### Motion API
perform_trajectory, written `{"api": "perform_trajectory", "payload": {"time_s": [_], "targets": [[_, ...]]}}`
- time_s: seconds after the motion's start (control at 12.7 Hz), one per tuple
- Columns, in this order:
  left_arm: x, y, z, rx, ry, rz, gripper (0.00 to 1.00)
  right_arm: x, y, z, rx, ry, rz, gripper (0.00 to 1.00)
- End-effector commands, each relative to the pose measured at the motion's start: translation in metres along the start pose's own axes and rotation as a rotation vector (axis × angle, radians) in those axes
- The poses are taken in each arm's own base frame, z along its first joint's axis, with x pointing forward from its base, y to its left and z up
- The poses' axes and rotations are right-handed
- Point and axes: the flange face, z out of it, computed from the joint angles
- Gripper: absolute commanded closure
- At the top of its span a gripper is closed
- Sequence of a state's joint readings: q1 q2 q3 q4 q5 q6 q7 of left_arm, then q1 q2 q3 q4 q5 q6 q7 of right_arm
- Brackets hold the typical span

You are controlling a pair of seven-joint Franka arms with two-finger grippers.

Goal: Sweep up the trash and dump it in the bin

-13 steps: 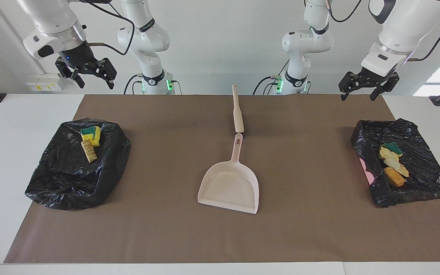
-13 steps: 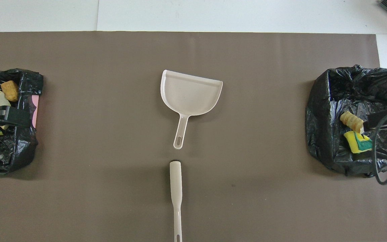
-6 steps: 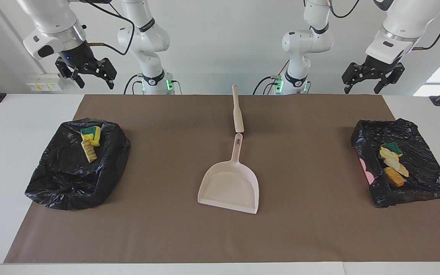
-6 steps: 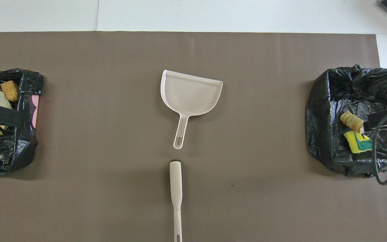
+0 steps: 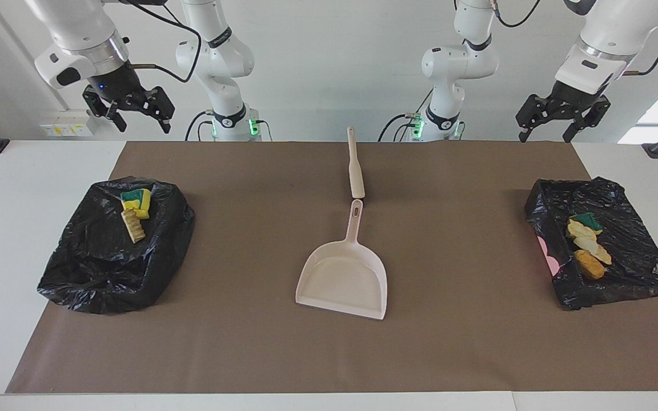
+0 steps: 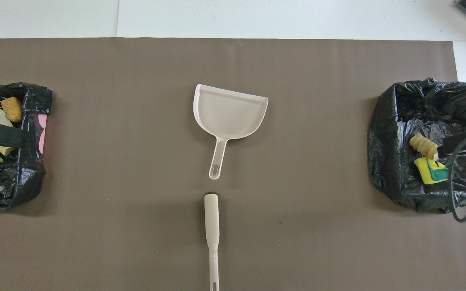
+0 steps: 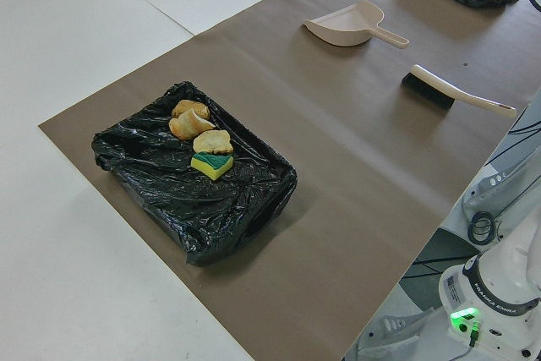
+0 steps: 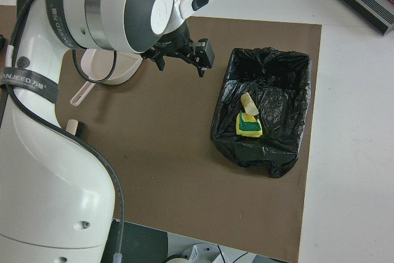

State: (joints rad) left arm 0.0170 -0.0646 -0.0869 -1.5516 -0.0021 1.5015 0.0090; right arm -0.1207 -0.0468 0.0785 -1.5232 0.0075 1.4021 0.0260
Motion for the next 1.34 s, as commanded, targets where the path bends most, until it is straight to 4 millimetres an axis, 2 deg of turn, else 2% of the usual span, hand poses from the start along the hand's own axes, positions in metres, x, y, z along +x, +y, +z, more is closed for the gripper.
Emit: {"api": "perform_trajectory", "payload": {"time_s": [0.0, 1.26], "targets": [[-0.0077, 0.0007, 0.0040, -0.042, 0.003, 0.000, 0.00, -0.0063, -0.0002, -0.0005, 0.014, 0.005, 0.009, 0.00], [-0.0098, -0.0058, -0.0007, 0.002, -0.002, -0.004, 0.00, -0.0063, -0.0002, -0.0005, 0.014, 0.005, 0.009, 0.00]]}}
